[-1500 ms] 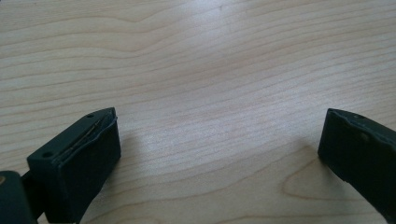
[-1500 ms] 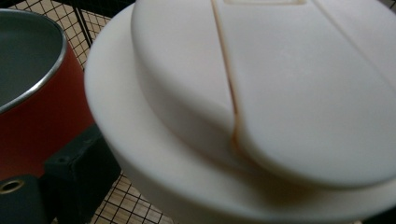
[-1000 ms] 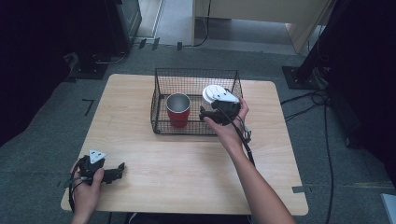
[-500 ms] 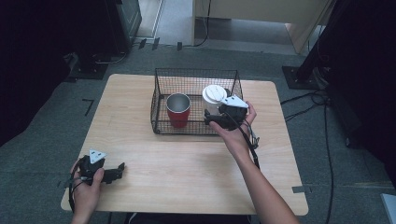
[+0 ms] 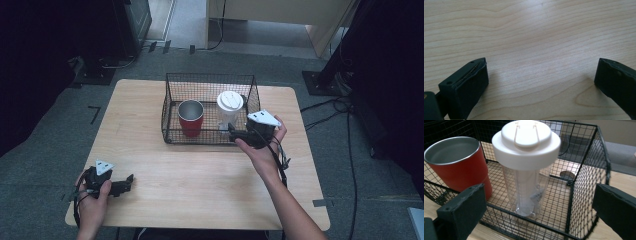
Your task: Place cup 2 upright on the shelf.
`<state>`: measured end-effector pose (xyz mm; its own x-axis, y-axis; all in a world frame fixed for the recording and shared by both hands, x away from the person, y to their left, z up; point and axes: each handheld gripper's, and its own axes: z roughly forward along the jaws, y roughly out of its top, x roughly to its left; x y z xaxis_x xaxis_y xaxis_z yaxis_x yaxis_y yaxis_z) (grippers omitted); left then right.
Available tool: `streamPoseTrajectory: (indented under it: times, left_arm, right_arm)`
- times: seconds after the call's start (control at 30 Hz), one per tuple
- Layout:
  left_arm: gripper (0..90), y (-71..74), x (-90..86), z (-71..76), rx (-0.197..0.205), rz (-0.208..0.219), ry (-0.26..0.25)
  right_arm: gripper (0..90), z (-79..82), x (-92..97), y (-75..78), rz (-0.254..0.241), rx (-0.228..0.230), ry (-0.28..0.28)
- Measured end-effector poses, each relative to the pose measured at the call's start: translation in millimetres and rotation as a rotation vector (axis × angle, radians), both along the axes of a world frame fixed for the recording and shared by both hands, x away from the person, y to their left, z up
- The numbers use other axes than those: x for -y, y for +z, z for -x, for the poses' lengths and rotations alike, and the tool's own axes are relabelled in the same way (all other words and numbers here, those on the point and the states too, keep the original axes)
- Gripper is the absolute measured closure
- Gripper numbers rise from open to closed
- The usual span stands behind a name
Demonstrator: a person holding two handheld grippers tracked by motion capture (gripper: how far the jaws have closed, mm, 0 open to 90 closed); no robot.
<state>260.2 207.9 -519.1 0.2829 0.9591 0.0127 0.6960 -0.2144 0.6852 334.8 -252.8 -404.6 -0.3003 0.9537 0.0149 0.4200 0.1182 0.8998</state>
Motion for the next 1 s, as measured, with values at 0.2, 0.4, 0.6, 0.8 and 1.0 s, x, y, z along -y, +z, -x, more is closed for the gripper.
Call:
streamPoseTrajectory:
  times: [0.2, 0.4, 0.6, 0.8, 1.0]
  left_arm:
    - [0.0, -0.1, 0.1, 0.0, 0.001, 0.001, 0.001]
    - [0.0, -0.1, 0.1, 0.0, 0.001, 0.002, 0.001]
    - [0.0, 0.0, 0.1, 0.0, 0.000, 0.001, 0.001]
    - [0.0, 0.0, 0.1, 0.0, -0.001, 0.000, 0.001]
    - [0.0, -0.1, 0.1, 0.0, 0.001, 0.001, 0.001]
  right_arm:
    - [0.0, 12.6, 12.6, -1.1, -0.007, 0.015, -0.002]
    - [0.0, 23.2, 25.5, -2.8, -0.014, 0.026, -0.009]
    - [0.0, 32.2, 39.1, -8.8, -0.029, 0.011, -0.019]
    - [0.0, 44.3, 51.4, -17.2, -0.027, -0.007, -0.023]
    - [0.0, 55.2, 65.0, -26.7, -0.031, -0.020, -0.043]
